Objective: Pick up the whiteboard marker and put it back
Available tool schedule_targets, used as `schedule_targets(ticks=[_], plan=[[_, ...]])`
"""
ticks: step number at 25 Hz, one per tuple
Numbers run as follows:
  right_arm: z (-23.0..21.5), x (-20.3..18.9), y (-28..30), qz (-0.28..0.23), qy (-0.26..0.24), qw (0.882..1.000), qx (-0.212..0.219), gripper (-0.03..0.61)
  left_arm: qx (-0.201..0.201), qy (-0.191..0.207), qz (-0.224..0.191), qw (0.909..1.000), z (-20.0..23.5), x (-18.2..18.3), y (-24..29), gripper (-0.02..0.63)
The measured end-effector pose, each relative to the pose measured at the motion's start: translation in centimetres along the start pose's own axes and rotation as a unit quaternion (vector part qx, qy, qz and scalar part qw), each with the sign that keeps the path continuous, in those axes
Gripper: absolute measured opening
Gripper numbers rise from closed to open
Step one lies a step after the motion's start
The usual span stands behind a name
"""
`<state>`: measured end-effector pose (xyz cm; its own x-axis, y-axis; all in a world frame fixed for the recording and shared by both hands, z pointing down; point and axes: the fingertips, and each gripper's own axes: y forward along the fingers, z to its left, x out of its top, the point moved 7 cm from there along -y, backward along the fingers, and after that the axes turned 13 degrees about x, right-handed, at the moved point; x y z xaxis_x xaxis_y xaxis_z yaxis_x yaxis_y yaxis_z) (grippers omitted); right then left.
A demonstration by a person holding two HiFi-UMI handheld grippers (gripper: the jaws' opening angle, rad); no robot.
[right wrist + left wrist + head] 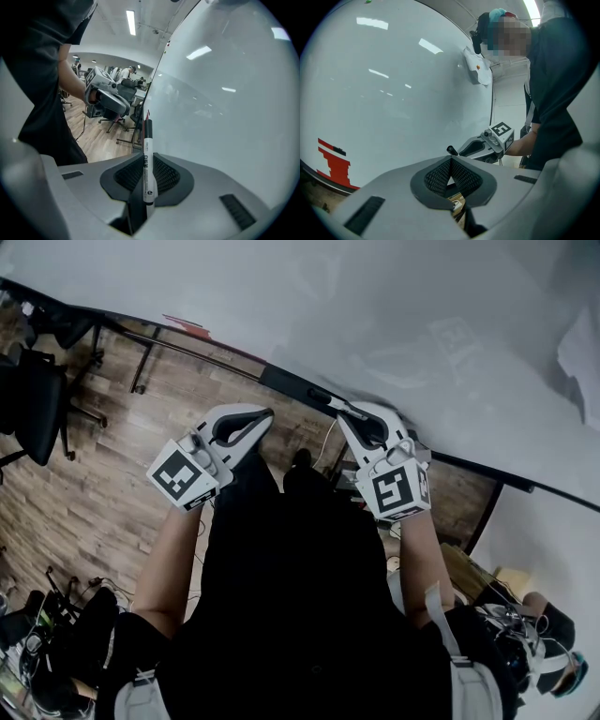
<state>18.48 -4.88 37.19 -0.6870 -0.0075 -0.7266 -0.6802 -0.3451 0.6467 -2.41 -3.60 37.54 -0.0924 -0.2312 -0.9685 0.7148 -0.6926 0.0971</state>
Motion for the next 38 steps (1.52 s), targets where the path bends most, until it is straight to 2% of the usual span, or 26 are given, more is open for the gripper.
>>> schedule_targets(ticks=[19,38], plan=[[1.5,-6.1,6.1,0.097,0.02,0.994,0.047,0.069,0.024,-0.008,0.0,0.9997,0.7,-0.7,-1.7,0.012],[1.2,-10.0,8.6,0.136,0.061,0.987,0.062,0.069,0.03,-0.009,0.004,0.9995,-0.2,-1.5,-1.1,0.012]])
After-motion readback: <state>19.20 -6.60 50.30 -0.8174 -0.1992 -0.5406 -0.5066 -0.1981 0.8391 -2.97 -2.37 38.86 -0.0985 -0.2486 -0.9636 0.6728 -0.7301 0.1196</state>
